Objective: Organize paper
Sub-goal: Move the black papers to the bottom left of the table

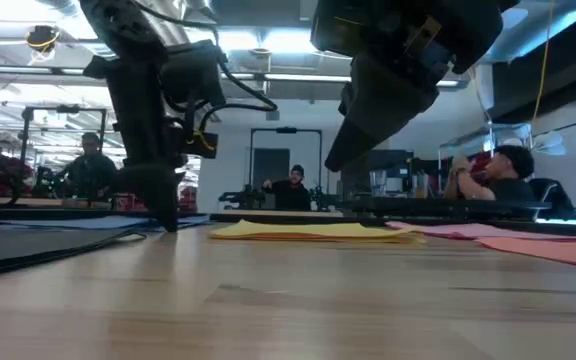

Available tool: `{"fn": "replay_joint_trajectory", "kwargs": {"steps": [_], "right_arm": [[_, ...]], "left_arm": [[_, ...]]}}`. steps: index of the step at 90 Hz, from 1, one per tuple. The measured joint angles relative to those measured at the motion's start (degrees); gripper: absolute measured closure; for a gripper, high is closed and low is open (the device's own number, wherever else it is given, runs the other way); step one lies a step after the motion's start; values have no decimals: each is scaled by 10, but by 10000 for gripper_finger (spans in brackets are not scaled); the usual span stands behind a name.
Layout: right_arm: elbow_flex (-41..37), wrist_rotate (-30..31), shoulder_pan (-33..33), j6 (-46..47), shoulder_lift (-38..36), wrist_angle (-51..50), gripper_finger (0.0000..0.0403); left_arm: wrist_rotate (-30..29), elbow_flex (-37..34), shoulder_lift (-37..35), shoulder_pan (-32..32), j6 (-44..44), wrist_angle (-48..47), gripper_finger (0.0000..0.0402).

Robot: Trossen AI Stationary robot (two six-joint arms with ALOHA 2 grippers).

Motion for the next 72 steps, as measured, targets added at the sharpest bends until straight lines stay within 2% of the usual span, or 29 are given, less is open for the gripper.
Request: {"fn": "replay_joint_trajectory", "kwargs": {"steps": [37, 72], "right_arm": [[0, 0, 0, 0, 0, 0, 403], [0, -3, 0, 1, 0, 1, 403]], "left_arm": [[3, 1, 0, -9, -8, -24, 402], [21, 59, 4, -36, -11, -64, 402]]}}
